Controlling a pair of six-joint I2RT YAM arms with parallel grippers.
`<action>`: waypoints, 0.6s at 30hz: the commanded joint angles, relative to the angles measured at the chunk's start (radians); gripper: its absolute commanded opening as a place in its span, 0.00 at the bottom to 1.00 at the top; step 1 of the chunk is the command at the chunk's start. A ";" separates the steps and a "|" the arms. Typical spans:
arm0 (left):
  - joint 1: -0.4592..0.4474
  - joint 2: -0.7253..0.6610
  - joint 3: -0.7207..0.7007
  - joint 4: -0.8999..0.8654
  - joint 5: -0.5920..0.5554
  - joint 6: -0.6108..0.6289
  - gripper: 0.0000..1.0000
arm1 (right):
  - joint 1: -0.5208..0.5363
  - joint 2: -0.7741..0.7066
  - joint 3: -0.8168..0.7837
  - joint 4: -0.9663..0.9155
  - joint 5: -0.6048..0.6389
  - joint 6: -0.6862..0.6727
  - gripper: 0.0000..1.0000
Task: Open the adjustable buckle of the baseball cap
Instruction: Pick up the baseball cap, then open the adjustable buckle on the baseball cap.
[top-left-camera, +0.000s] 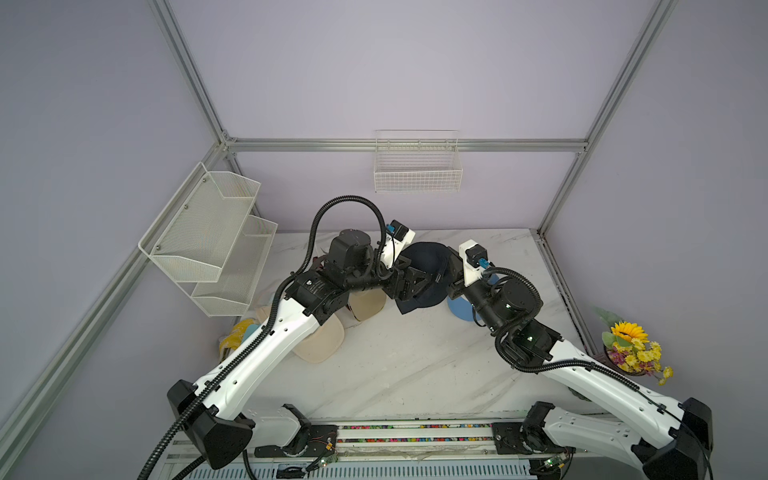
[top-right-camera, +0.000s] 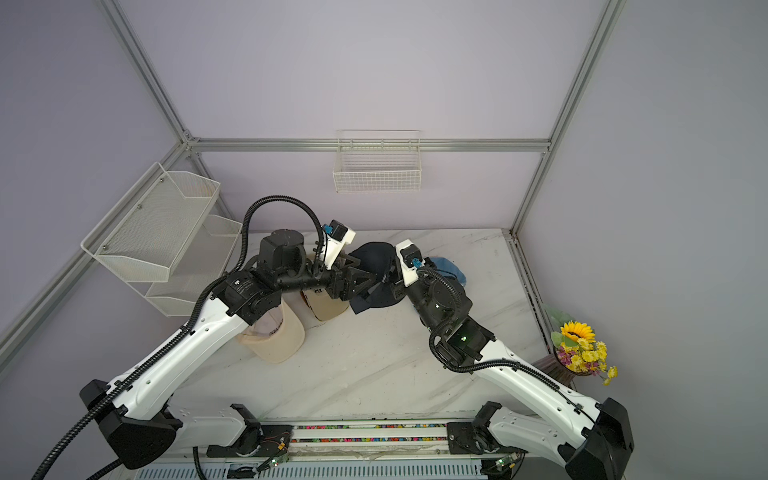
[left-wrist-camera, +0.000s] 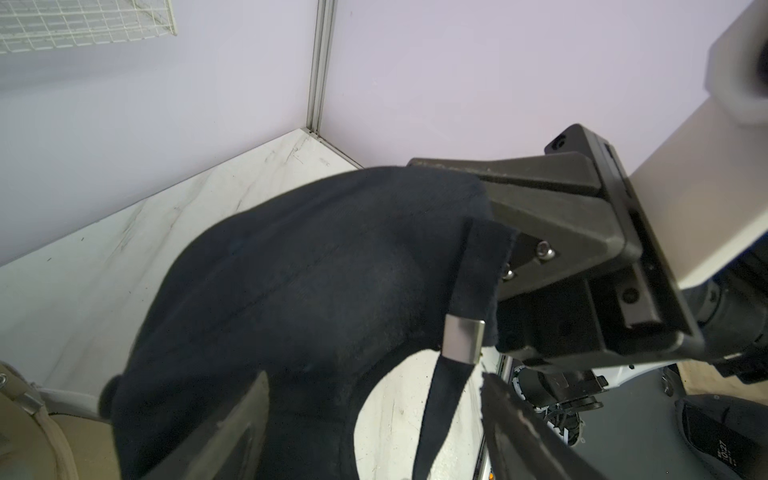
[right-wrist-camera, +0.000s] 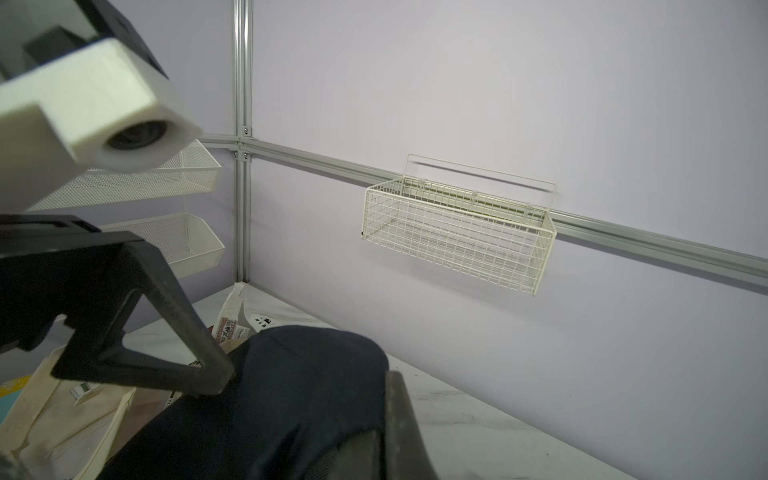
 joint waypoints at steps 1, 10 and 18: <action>-0.004 -0.010 0.073 0.047 0.009 -0.034 0.78 | -0.002 0.005 0.002 0.059 -0.023 0.015 0.00; -0.004 0.036 0.135 0.052 0.053 -0.035 0.68 | -0.001 0.026 0.001 0.061 -0.037 0.025 0.00; -0.009 0.084 0.190 0.053 0.112 -0.039 0.64 | -0.002 0.032 0.005 0.058 -0.051 0.036 0.00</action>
